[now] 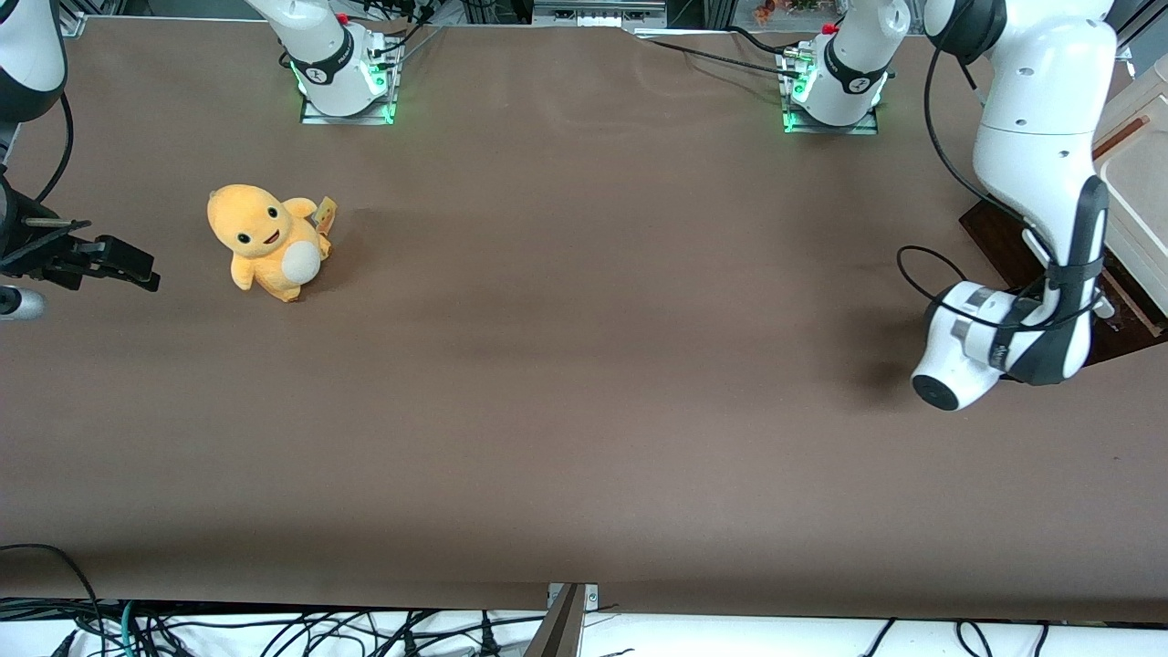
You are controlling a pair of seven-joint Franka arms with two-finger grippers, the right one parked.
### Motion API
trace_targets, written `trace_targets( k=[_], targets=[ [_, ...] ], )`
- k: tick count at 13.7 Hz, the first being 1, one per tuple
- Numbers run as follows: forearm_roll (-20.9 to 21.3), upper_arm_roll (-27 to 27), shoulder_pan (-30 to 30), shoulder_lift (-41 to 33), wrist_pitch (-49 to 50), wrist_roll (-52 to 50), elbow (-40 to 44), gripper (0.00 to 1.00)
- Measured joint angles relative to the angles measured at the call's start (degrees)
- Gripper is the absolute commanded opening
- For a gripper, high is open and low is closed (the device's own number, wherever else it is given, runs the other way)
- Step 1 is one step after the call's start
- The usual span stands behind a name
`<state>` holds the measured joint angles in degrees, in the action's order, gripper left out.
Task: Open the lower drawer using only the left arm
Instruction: 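Close the left gripper around the white drawer handle, then pull the handle outward with the left gripper, sliding the drawer open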
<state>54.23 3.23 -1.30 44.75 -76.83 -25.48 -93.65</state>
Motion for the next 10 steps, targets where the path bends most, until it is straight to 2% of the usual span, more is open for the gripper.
trace_targets(
  k=[10],
  targets=[
    [-1.7, -0.5, -3.6, 0.6, 1.3, -0.2, 1.8, 0.07]
  ],
)
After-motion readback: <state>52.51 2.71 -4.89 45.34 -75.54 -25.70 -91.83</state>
